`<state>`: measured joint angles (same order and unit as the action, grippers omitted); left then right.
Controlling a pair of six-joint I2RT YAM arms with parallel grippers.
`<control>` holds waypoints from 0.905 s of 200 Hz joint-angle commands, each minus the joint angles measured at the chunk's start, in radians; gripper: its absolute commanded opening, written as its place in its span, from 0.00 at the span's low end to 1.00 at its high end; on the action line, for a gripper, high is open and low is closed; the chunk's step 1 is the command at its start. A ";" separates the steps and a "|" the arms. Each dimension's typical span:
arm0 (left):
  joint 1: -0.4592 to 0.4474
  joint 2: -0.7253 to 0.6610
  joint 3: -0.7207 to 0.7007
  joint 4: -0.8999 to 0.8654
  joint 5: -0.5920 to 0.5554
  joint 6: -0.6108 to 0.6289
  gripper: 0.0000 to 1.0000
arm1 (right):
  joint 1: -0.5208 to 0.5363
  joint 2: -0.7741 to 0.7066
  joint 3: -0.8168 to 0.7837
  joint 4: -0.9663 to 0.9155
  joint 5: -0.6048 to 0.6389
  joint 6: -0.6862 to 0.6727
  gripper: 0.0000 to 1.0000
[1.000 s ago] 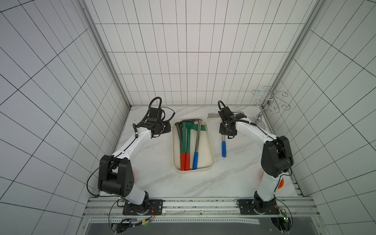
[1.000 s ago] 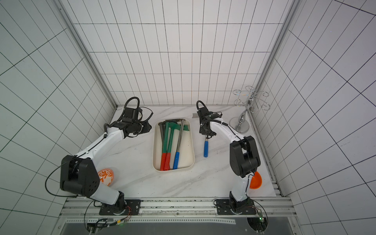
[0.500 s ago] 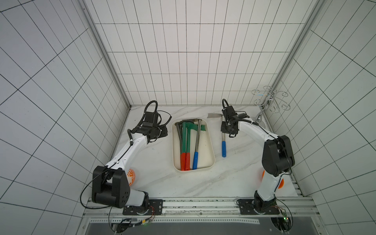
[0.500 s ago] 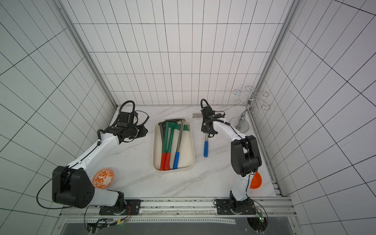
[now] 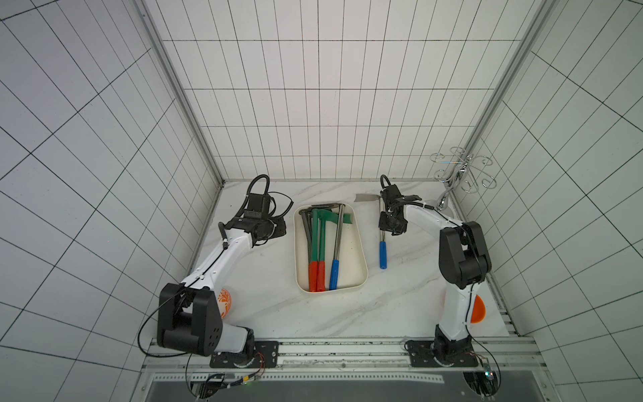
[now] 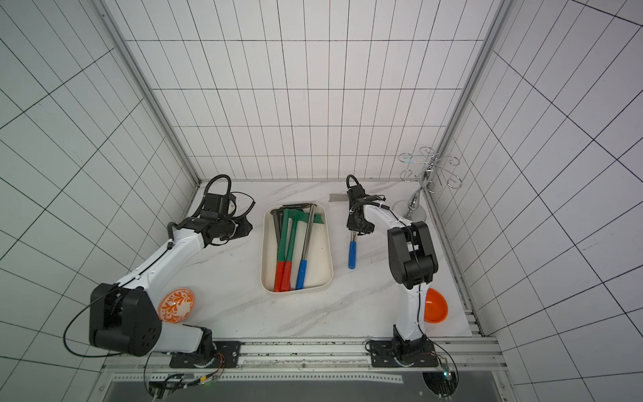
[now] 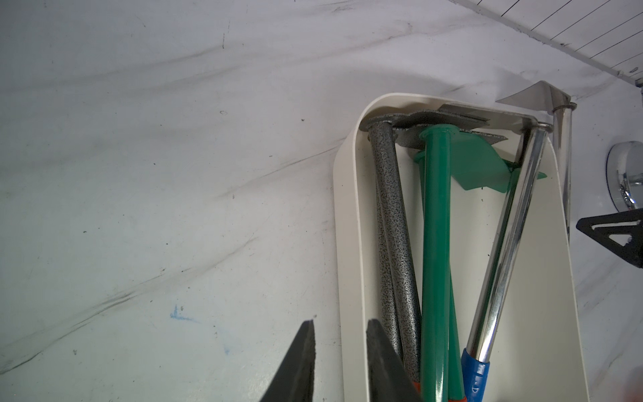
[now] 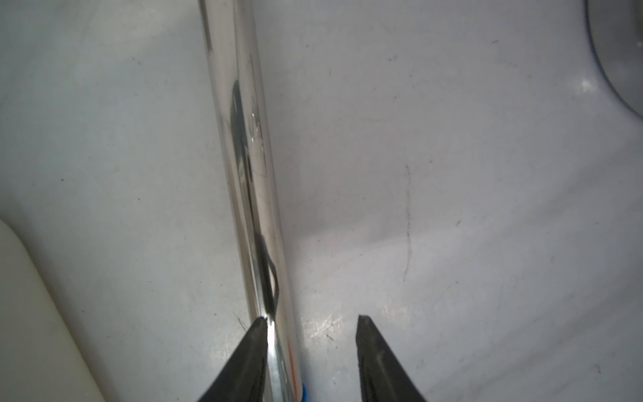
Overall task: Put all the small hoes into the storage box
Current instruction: Pick up the hoe from the center of the board.
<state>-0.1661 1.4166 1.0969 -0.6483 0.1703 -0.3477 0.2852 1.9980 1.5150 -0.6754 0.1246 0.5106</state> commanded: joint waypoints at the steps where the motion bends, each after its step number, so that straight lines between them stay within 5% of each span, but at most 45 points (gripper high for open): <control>1: 0.006 -0.023 -0.005 0.016 0.009 0.005 0.29 | -0.017 0.032 0.128 -0.006 -0.009 0.001 0.43; 181: 0.005 -0.018 0.000 0.015 0.015 0.010 0.29 | -0.049 0.246 0.311 -0.043 -0.067 -0.010 0.44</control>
<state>-0.1661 1.4166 1.0969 -0.6479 0.1810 -0.3473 0.2481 2.2108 1.7294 -0.6903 0.0662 0.5087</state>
